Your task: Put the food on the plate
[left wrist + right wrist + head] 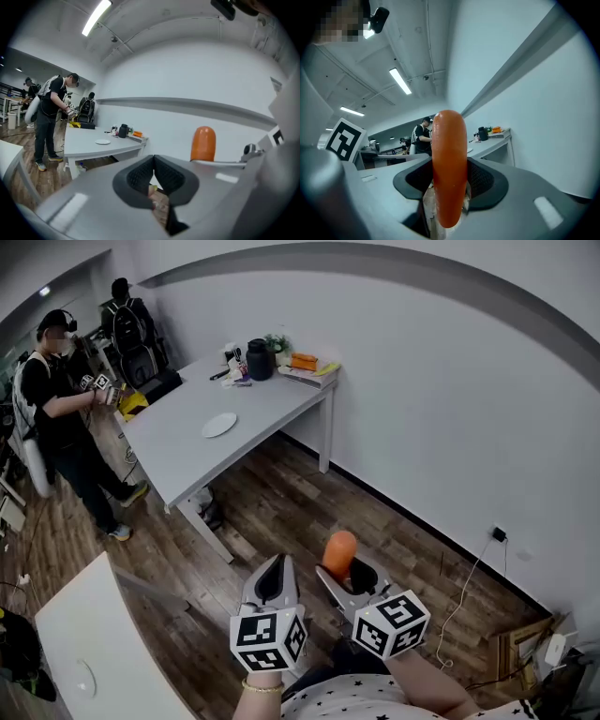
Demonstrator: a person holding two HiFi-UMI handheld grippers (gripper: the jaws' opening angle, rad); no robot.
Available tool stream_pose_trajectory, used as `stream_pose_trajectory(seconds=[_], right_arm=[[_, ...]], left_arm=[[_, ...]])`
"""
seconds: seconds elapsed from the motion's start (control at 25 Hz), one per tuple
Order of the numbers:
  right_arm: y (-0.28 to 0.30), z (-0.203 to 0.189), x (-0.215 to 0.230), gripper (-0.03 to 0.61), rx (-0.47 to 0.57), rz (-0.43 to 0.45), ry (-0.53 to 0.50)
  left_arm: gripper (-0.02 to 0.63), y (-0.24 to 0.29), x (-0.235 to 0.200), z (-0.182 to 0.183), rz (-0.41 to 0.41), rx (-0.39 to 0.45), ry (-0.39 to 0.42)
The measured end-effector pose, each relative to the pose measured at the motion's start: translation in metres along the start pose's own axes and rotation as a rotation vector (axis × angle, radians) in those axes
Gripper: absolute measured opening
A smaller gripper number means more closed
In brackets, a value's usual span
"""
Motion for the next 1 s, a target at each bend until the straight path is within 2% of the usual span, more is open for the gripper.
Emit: stream_pose_trajectory(seconds=[0.24, 0.48, 0.72, 1.0], right_arm=[[0.054, 0.010, 0.047, 0.215, -0.015, 0.058, -0.009], [0.137, 0.057, 0.108, 0.215, -0.029, 0.145, -0.063], [0.211, 0.097, 0.151, 0.215, -0.032, 0.244, -0.126], [0.281, 0.109, 0.192, 0.215, -0.072, 0.340, -0.111]], left_arm=[[0.008, 0.063, -0.013, 0.004, 0.048, 0.003, 0.001], [0.008, 0.150, -0.032, 0.034, 0.126, 0.034, -0.001], [0.008, 0.215, -0.053, 0.066, 0.222, 0.111, -0.035], [0.008, 0.269, -0.074, 0.076, 0.335, 0.120, -0.054]])
Point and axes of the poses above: the fingertips, and each gripper's own axes: y forward along the fingers, x to its right, z out of its top, the point moved 10 cm from there along -y, backward along the fingers, and after that the axes turned 1 degree about -y, right-handed, at the moved point
